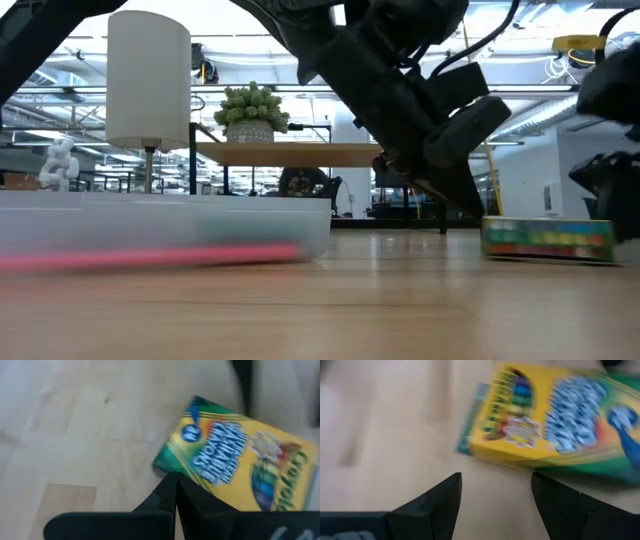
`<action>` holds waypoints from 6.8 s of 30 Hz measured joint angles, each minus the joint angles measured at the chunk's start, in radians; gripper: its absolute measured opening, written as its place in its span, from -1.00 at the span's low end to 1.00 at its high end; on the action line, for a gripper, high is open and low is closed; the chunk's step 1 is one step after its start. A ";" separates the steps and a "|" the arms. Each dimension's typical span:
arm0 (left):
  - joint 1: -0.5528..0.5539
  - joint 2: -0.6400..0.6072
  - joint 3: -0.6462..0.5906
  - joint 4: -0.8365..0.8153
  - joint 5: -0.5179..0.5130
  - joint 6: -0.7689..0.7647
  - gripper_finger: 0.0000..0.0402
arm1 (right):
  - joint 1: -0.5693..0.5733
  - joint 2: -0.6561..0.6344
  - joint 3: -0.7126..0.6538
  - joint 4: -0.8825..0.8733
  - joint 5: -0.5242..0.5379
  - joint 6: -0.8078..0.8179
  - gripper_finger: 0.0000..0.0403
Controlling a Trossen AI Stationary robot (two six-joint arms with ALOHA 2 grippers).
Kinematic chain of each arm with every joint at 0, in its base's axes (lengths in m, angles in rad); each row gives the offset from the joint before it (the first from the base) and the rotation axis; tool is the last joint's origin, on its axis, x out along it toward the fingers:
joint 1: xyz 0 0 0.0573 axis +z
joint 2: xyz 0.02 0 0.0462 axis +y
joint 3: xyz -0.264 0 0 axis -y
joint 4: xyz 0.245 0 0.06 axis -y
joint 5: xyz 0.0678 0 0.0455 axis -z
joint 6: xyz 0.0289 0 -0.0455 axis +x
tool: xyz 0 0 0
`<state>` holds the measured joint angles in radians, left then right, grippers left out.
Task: Pack school essentials
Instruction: Put the yellow box into the transparent box
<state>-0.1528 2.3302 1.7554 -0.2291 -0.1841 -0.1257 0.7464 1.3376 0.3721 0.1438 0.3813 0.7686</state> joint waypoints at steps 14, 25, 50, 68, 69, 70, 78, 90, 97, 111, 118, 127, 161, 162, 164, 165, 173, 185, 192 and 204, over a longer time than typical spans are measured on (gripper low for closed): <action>0.029 -0.001 0.000 0.003 0.155 0.037 -0.96 | 0.001 -0.048 -0.016 0.113 -0.054 -0.174 0.16; 0.024 -0.005 -0.001 0.139 0.239 0.142 -0.96 | -0.086 -0.313 -0.016 -0.240 -0.044 -0.351 0.35; -0.170 -0.092 0.000 -0.066 -0.049 -0.170 -0.96 | -0.470 -0.326 -0.014 -0.144 -0.404 -0.856 0.95; -0.059 -0.080 -0.126 0.107 0.053 0.036 -0.96 | -0.147 -0.325 -0.015 -0.242 -0.034 -0.375 0.89; -0.055 -0.081 -0.136 0.135 0.061 0.052 -0.96 | -0.134 -0.324 -0.015 -0.247 -0.022 -0.353 0.89; -0.051 -0.082 -0.147 0.147 0.065 0.061 -0.96 | -0.123 -0.324 -0.015 -0.248 -0.013 -0.337 0.89; -0.030 -0.081 -0.195 0.176 0.103 0.073 -0.96 | -0.073 -0.324 -0.015 -0.247 0.066 -0.290 0.88; -0.015 -0.081 -0.195 0.141 0.093 0.061 -0.96 | -0.046 -0.294 -0.088 -0.165 0.069 -0.411 0.88; 0.003 -0.081 -0.194 0.126 0.093 0.060 -0.96 | 0.000 -0.174 -0.107 0.061 0.168 -0.723 0.88; 0.021 -0.080 -0.195 0.118 0.103 0.061 -0.96 | 0.007 0.016 -0.017 0.063 0.359 -1.200 0.88; 0.021 -0.080 -0.195 0.118 0.104 0.061 -0.96 | -0.035 0.050 -0.016 0.070 0.352 -1.286 0.85; 0.021 -0.080 -0.195 0.123 0.105 0.062 -0.96 | -0.079 0.043 -0.016 0.091 0.285 -1.235 0.51; -0.030 -0.228 -0.195 0.020 0.012 0.099 -0.96 | -0.122 0.042 -0.017 0.133 0.219 -1.176 -0.52; -0.041 -0.251 -0.194 0.010 -0.008 0.109 -0.96 | -0.120 0.042 -0.017 0.144 0.216 -1.166 -0.52; -0.067 -0.292 -0.194 -0.029 -0.052 0.120 -0.96 | -0.112 0.035 -0.018 0.160 0.215 -1.149 -0.52; -0.081 -0.311 -0.194 -0.053 -0.076 0.122 -0.96 | -0.108 0.031 -0.017 0.172 0.214 -1.145 -0.53; -0.166 -0.392 -0.194 -0.113 -0.291 0.098 -0.68 | -0.070 -0.079 -0.018 0.303 0.213 -1.143 -0.53; -0.246 -0.393 -0.201 -0.107 -0.357 0.038 -0.07 | -0.035 -0.338 -0.018 0.372 0.217 -1.144 -0.53; -0.286 -0.364 -0.202 0.111 -0.436 0.084 0.28 | -0.035 -0.462 -0.018 0.425 0.218 -1.089 -0.53; -0.228 -0.350 -0.201 0.536 -0.470 0.234 0.54 | -0.036 -0.486 -0.017 0.661 0.194 -1.125 -0.53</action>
<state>-0.3809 1.9800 1.5547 0.3064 -0.6541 0.1084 0.7101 0.8519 0.3546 0.8052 0.5748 -0.3559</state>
